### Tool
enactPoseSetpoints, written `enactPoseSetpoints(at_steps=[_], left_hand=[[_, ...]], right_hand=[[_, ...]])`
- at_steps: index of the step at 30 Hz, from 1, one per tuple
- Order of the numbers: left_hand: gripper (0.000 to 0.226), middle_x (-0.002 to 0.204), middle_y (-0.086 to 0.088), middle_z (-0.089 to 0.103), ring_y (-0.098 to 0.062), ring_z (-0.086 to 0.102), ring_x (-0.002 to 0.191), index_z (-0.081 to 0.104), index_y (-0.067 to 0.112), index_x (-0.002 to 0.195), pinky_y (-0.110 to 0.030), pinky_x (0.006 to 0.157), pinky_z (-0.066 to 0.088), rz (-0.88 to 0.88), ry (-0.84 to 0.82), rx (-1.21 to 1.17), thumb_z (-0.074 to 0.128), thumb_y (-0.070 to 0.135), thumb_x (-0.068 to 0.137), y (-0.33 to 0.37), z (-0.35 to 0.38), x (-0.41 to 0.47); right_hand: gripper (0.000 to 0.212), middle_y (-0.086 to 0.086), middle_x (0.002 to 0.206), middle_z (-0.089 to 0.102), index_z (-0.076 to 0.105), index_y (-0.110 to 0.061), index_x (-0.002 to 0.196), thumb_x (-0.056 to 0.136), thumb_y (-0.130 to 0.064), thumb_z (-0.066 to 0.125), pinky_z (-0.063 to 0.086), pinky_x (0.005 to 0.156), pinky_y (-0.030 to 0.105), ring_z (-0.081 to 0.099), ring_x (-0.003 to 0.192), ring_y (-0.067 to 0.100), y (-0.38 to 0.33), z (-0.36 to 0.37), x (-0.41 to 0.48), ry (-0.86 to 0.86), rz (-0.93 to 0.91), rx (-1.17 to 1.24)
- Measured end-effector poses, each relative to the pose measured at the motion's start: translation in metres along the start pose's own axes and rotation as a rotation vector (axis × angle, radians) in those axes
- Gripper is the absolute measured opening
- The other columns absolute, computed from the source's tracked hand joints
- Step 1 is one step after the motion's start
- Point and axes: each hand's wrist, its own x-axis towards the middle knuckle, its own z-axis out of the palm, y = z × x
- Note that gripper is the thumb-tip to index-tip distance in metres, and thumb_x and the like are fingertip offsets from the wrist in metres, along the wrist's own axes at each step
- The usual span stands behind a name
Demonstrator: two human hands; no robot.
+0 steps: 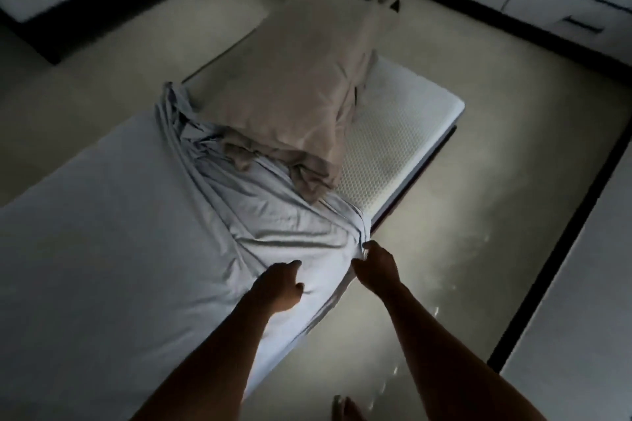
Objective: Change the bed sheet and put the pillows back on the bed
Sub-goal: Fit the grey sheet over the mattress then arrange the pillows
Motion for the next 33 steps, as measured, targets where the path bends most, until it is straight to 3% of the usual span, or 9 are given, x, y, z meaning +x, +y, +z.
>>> enactPoseSetpoints(at_steps=[10, 14, 17, 19, 22, 24, 26, 30, 33], left_hand=[[0.055, 0.148, -0.014, 0.05, -0.03, 0.046, 0.138, 0.041, 0.015, 0.151, -0.035, 0.111, 0.04, -0.092, 0.087, -0.273, 0.052, 0.035, 0.101, 0.041, -0.087, 0.047], [0.058, 0.155, -0.01, 0.043, -0.026, 0.041, 0.143, 0.037, 0.015, 0.155, -0.031, 0.114, 0.035, -0.223, 0.043, -0.367, 0.05, 0.035, 0.102, 0.023, -0.086, 0.087], [0.053, 0.154, -0.008, 0.046, -0.025, 0.048, 0.138, 0.041, 0.015, 0.152, -0.029, 0.109, 0.04, -0.352, 0.082, -0.542, 0.05, 0.035, 0.104, 0.01, -0.103, 0.123], [0.046, 0.152, -0.007, 0.048, -0.026, 0.051, 0.135, 0.047, 0.014, 0.148, -0.028, 0.107, 0.04, -0.427, 0.138, -0.669, 0.047, 0.033, 0.106, 0.004, -0.12, 0.143], [0.036, 0.134, -0.009, 0.063, -0.029, 0.063, 0.117, 0.061, 0.013, 0.134, -0.038, 0.102, 0.05, -0.563, 0.312, -1.029, 0.049, 0.03, 0.105, 0.0, -0.145, 0.159], [0.034, 0.111, -0.012, 0.07, -0.025, 0.067, 0.09, 0.064, 0.01, 0.126, -0.035, 0.079, 0.058, -0.634, 0.427, -1.379, 0.053, 0.032, 0.103, 0.003, -0.171, 0.166], [0.041, 0.094, -0.012, 0.068, -0.02, 0.063, 0.069, 0.06, 0.011, 0.124, -0.028, 0.058, 0.052, -0.669, 0.491, -1.725, 0.059, 0.043, 0.098, 0.007, -0.2, 0.177], [0.106, 0.117, -0.005, 0.069, -0.027, 0.07, 0.102, 0.053, 0.019, 0.132, -0.044, 0.084, 0.06, -0.707, 0.555, -1.493, 0.068, 0.087, 0.052, 0.029, -0.231, 0.218], [0.099, 0.119, -0.006, 0.068, -0.027, 0.066, 0.11, 0.054, 0.012, 0.129, -0.041, 0.093, 0.056, -0.863, 0.573, -1.338, 0.076, 0.079, 0.06, 0.065, -0.24, 0.233]], right_hand=[[0.027, 0.012, 0.098, 0.074, 0.07, -0.008, 0.113, 0.087, -0.016, 0.071, 0.042, 0.083, 0.024, 0.067, 0.099, 0.025, -0.102, -0.097, 0.087, -0.019, -0.167, -0.132], [0.022, -0.002, 0.067, 0.061, 0.071, -0.006, 0.105, 0.085, -0.012, 0.074, 0.043, 0.076, 0.021, 0.059, 0.069, 0.014, -0.102, -0.093, 0.137, -0.173, -0.241, -0.254], [0.017, 0.008, 0.086, 0.072, 0.074, -0.008, 0.101, 0.087, -0.017, 0.071, 0.04, 0.077, 0.022, 0.068, 0.085, 0.021, -0.108, -0.098, 0.189, -0.204, -0.261, -0.329], [0.018, 0.012, 0.092, 0.073, 0.077, -0.014, 0.085, 0.092, -0.021, 0.063, 0.046, 0.084, 0.027, 0.072, 0.089, 0.024, -0.117, -0.107, 0.227, -0.162, -0.277, -0.235], [0.022, 0.011, 0.098, 0.068, 0.07, -0.025, 0.084, 0.101, -0.028, 0.056, 0.055, 0.082, 0.042, 0.067, 0.093, 0.031, -0.153, -0.131, 0.262, -0.213, 0.008, 0.148], [0.03, 0.009, 0.097, 0.065, 0.067, -0.018, 0.101, 0.103, -0.043, 0.051, 0.048, 0.069, 0.035, 0.061, 0.082, 0.022, -0.181, -0.148, 0.291, -0.203, 0.194, 0.597], [0.045, 0.007, 0.092, 0.063, 0.062, -0.017, 0.098, 0.101, -0.058, 0.045, 0.046, 0.067, 0.033, 0.059, 0.078, 0.02, -0.213, -0.162, 0.318, -0.23, 0.184, 0.734], [0.055, 0.005, 0.097, 0.06, 0.06, -0.018, 0.104, 0.085, -0.07, 0.062, 0.051, 0.069, 0.034, 0.059, 0.081, 0.019, -0.257, -0.173, 0.37, -0.171, 0.066, 0.666], [0.089, -0.003, 0.112, 0.068, 0.06, -0.017, 0.119, 0.052, -0.068, 0.089, 0.054, 0.087, 0.035, 0.065, 0.099, 0.016, -0.294, -0.179, 0.401, -0.253, 0.023, 0.648]])
